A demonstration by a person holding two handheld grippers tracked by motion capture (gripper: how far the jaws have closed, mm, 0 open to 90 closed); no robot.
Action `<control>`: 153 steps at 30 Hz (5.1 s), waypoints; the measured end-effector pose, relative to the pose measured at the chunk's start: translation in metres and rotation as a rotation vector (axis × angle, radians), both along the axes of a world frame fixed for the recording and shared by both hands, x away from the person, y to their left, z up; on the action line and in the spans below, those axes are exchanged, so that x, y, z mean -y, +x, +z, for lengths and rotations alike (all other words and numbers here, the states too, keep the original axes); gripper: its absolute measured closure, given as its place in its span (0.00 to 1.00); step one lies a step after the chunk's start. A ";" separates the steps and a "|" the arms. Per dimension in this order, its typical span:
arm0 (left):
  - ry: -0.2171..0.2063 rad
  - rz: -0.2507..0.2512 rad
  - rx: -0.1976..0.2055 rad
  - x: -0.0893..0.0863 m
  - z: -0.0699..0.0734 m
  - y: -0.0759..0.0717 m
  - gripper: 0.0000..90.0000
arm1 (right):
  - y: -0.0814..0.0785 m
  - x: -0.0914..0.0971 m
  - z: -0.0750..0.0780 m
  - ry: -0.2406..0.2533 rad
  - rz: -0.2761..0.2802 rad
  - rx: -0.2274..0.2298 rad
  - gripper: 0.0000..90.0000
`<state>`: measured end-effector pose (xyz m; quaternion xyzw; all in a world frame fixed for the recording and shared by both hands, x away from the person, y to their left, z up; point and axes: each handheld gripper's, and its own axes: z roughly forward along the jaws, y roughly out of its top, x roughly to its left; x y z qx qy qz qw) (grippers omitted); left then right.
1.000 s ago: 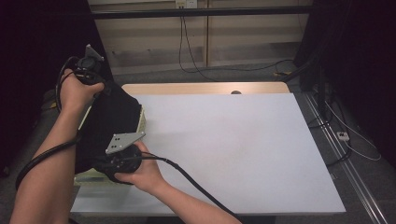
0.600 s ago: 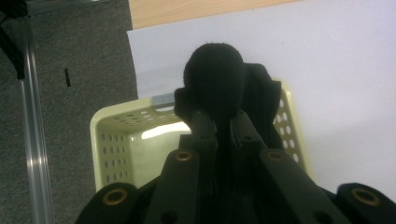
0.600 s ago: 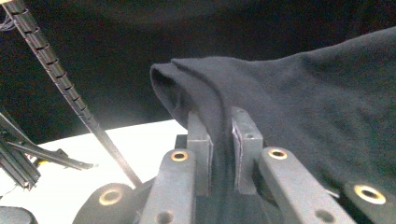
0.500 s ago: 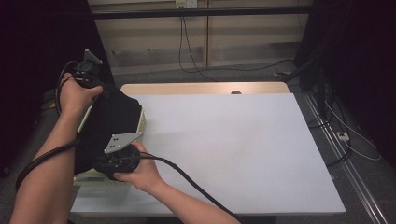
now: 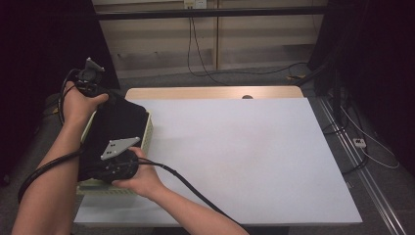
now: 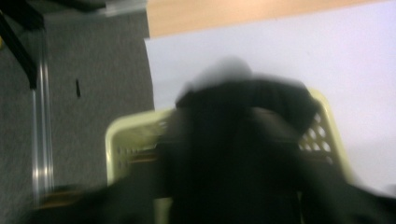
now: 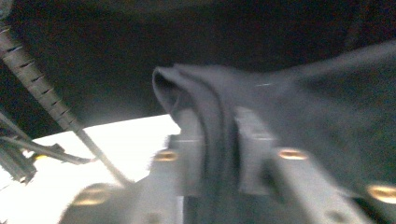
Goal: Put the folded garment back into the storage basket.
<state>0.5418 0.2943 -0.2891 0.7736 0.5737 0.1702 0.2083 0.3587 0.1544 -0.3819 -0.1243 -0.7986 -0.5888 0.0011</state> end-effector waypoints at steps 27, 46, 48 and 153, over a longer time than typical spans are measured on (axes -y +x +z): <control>-0.069 -0.060 0.005 -0.001 -0.061 -0.025 0.41 | 0.008 0.164 -0.005 -0.243 -0.244 0.010 0.29; -0.033 -0.069 -0.064 0.020 -0.127 -0.026 0.98 | -0.006 0.233 -0.038 -0.253 -0.329 -0.062 0.31; -0.041 -0.074 -0.084 0.025 -0.135 -0.027 1.00 | -0.007 0.236 -0.040 -0.261 -0.331 -0.063 0.31; -0.217 -0.503 -0.026 0.095 -0.047 -0.099 0.40 | -0.038 0.347 -0.038 -0.269 -0.501 -0.075 0.31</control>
